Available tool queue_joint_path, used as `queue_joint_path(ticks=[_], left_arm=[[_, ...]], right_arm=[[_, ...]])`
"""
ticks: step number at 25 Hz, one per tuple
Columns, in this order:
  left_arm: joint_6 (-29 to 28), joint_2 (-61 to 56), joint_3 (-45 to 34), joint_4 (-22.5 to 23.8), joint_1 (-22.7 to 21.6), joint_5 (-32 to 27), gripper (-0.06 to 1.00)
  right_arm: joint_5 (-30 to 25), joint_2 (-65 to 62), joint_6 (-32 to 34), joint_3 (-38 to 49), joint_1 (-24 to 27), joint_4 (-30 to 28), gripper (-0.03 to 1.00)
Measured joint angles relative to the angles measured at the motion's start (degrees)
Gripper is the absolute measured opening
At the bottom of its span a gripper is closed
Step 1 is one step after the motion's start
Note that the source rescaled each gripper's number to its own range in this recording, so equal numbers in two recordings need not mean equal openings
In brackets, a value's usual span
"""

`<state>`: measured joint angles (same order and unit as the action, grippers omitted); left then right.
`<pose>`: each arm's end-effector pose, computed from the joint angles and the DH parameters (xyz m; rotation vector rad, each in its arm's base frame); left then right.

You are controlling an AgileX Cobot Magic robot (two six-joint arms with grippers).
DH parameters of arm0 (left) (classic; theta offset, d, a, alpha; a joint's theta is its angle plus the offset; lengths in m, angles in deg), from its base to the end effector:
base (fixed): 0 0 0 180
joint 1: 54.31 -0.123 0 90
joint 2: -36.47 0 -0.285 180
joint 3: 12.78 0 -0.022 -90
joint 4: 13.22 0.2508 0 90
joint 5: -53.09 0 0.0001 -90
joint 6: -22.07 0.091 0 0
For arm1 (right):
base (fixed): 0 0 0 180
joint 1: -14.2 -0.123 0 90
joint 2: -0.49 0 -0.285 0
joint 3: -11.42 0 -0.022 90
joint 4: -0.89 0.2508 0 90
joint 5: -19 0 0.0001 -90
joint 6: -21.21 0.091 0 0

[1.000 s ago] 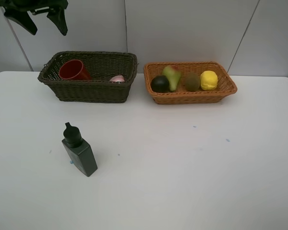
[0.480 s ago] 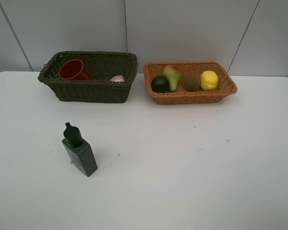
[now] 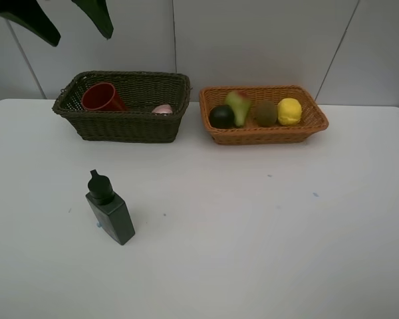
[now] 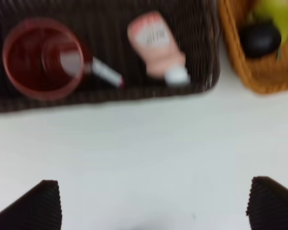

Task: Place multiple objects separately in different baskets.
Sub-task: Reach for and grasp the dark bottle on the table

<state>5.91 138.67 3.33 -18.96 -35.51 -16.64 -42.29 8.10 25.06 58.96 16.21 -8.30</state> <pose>0.3249 -0.1196 0.3580 0.0433 2.7524 -0.3103 -0.0088 -0.0125 0.2823 0.1138 2.0230 -0.1711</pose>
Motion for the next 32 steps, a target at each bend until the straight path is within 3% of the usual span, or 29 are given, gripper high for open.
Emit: queue_joint_path(ticks=[6,13,22,32], left_arm=[[-13.20,-6.97,-15.97,-0.06,3.61,-0.10,0.99],[-23.41,-13.34,-30.93,-0.68,6.18,-0.10,0.99],[-35.45,-16.30,-40.88,-2.12,9.37,3.52,0.99],[-39.21,-16.30,-48.66,-4.37,9.56,22.79,0.99]], right_arm=[[0.00,0.00,0.00,0.00,0.00,0.00,1.00],[0.00,0.00,0.00,0.00,0.00,0.00,1.00],[0.00,0.00,0.00,0.00,0.00,0.00,1.00],[0.00,0.00,0.00,0.00,0.00,0.00,1.00]])
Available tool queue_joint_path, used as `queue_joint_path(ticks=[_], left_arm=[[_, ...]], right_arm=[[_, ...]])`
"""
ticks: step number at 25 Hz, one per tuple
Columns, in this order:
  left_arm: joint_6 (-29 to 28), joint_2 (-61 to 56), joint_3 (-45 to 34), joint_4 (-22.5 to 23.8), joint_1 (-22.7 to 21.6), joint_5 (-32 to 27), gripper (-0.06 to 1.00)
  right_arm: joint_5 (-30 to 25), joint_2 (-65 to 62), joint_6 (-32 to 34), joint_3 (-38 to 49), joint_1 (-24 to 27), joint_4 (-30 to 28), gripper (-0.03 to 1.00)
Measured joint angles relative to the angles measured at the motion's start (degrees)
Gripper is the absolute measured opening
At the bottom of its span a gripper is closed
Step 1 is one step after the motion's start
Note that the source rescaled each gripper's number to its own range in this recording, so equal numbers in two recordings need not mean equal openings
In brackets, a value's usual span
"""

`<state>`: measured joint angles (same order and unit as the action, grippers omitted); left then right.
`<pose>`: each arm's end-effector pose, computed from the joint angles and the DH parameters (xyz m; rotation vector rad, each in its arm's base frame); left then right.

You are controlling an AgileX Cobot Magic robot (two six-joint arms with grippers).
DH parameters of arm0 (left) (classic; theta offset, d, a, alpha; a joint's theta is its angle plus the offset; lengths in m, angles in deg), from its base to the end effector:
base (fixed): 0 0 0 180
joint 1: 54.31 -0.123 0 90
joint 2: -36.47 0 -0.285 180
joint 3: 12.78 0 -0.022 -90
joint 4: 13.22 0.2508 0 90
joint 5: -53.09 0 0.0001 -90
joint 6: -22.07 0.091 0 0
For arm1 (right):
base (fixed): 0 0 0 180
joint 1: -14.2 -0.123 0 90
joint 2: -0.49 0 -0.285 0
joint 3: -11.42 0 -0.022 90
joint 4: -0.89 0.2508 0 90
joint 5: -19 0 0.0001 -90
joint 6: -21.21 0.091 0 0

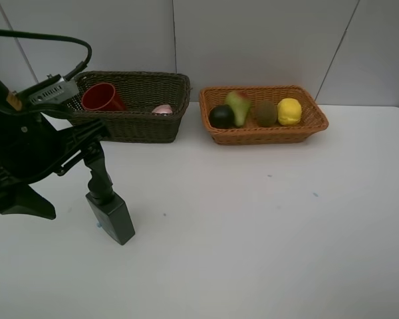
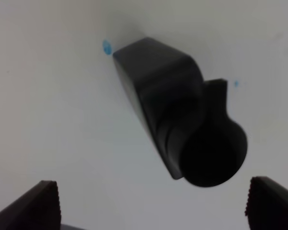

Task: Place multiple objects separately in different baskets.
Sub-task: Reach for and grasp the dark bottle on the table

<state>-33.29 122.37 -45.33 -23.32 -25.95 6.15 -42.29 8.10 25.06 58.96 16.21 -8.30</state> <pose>0.2003 -0.1214 0.2200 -0.8565 2.8951 -0.4203 -0.0088 -0.0125 0.2823 0.1138 2.0230 -0.1711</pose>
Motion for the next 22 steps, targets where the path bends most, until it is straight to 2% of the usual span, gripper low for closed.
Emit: queue_joint_path(ticks=[4,15,22], left_arm=[[-0.32,0.00,-1.12,-0.10,0.00,4.58,0.99],[-1.06,0.08,-5.58,-1.70,0.00,8.97,0.99],[-1.00,3.53,-7.00,-2.99,0.00,15.45,0.99]], right_arm=[[0.00,0.00,0.00,0.00,0.00,0.00,1.00],[0.00,0.00,0.00,0.00,0.00,0.00,1.00],[0.00,0.00,0.00,0.00,0.00,0.00,1.00]])
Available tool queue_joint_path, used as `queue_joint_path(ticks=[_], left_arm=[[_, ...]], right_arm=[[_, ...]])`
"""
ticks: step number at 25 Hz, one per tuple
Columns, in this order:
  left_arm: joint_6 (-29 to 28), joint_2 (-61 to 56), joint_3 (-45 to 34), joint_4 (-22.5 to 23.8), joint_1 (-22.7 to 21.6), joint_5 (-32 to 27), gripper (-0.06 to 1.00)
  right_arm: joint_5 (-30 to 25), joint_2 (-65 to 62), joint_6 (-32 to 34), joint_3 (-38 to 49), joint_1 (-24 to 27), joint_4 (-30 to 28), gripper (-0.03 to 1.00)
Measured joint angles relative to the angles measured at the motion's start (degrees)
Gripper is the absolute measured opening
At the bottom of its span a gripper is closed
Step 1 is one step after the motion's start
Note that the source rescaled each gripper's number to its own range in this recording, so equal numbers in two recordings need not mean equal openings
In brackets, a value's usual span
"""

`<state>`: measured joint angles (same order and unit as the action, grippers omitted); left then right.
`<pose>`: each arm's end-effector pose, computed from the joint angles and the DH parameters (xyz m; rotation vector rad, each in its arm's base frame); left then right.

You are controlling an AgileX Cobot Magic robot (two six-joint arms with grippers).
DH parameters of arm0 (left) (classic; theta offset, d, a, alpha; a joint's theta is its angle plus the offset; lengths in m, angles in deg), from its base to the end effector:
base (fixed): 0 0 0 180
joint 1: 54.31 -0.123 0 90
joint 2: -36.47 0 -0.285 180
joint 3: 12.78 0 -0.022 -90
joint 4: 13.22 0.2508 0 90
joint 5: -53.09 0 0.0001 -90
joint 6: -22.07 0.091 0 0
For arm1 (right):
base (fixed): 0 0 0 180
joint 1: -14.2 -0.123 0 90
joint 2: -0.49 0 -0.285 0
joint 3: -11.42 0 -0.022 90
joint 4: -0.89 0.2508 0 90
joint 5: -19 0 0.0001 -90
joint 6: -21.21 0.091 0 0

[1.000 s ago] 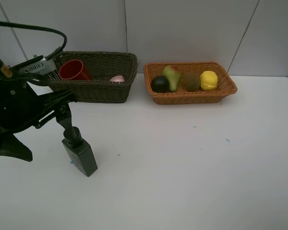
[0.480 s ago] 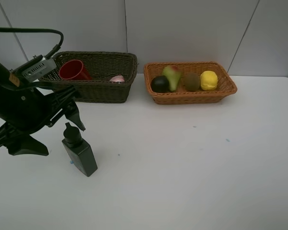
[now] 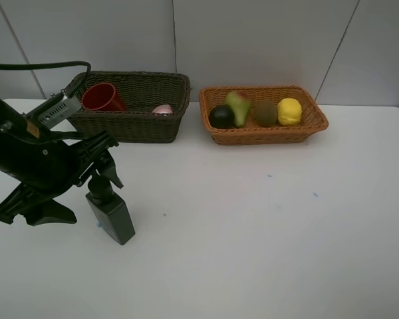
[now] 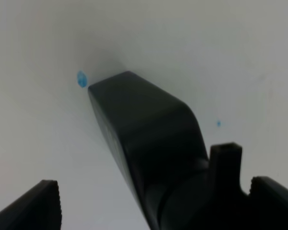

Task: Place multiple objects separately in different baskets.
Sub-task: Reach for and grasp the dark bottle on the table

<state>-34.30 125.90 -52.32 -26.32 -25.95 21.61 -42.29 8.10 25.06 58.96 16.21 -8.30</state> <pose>0.2035 -0.1221 0.1825 -0.9610 2.7892 -0.5080 -0.0088 -0.0125 0.2823 0.1138 2.0230 -0.1711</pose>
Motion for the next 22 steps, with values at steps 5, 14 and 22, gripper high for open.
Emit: queue_joint_path(ticks=[5,14,22], left_arm=[[0.05,4.10,-0.11,-0.25,0.00,2.57,0.99],[0.29,6.89,-0.17,-0.43,0.00,7.38,0.99],[1.43,7.99,-0.17,-0.90,0.00,8.12,0.99]], right_arm=[[0.00,0.00,0.00,0.00,0.00,0.00,1.00],[0.00,0.00,0.00,0.00,0.00,0.00,1.00],[0.00,0.00,0.00,0.00,0.00,0.05,1.00]])
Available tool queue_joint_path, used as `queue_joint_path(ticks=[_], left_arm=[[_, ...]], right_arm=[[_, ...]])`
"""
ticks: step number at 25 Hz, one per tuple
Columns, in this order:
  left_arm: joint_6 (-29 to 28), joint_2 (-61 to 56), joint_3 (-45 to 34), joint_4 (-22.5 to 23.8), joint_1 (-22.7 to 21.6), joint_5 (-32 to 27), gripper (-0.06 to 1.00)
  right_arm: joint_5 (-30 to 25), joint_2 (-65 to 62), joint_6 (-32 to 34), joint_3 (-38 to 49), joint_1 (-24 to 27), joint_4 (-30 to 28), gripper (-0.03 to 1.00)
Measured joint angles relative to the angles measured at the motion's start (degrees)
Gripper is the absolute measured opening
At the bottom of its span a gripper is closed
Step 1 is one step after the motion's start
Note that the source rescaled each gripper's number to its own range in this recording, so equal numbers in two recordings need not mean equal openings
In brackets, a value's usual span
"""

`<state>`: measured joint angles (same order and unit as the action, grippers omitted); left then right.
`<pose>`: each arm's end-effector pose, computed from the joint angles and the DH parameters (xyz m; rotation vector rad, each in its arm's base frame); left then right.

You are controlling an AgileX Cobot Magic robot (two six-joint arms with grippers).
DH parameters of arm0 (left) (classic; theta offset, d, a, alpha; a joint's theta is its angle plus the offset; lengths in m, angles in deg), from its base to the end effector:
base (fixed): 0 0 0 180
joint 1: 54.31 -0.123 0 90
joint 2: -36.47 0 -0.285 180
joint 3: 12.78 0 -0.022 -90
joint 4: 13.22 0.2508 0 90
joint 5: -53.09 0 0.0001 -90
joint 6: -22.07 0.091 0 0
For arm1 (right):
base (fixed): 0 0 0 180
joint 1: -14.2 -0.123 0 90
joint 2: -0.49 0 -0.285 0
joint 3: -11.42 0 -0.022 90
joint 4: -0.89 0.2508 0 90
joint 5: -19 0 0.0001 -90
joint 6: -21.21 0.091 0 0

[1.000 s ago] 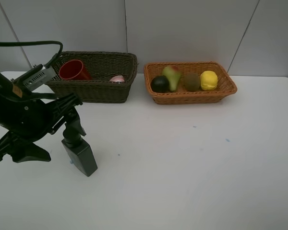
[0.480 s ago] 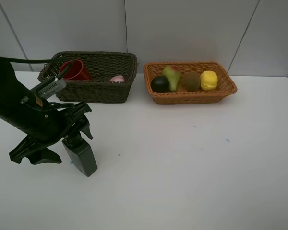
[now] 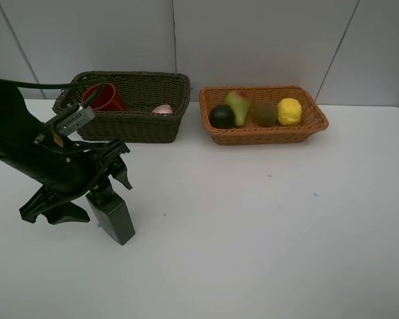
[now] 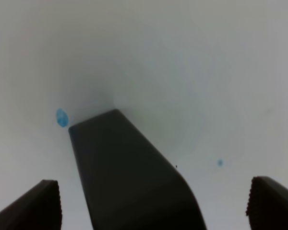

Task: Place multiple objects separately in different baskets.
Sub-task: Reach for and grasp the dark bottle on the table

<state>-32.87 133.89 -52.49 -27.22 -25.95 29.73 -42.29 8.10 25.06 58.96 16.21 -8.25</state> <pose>0.2199 -0.1287 0.1517 -0.9689 2.7749 -0.4827 -0.0088 -0.0124 0.2823 0.1138 2.0230 -0.1701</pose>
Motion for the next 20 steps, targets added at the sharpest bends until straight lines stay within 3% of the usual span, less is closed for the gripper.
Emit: queue_joint_path(ticks=[5,7,10,12,20], left_arm=[[0.14,1.53,0.00,-0.66,0.00,0.00,0.99],[0.14,1.53,0.00,-0.78,0.00,0.00,0.93],[0.14,1.53,0.06,-1.06,0.00,0.28,0.71],[0.20,1.47,0.06,-1.56,0.00,0.03,0.49],[0.40,1.47,0.06,-2.13,0.00,0.05,0.48]], right_arm=[[0.00,0.00,0.00,0.00,0.00,-0.05,1.00],[0.00,0.00,0.00,0.00,0.00,-0.05,1.00],[0.00,0.00,0.00,0.00,0.00,-0.05,1.00],[0.00,0.00,0.00,0.00,0.00,-0.05,1.00],[0.00,0.00,0.00,0.00,0.00,-0.05,1.00]])
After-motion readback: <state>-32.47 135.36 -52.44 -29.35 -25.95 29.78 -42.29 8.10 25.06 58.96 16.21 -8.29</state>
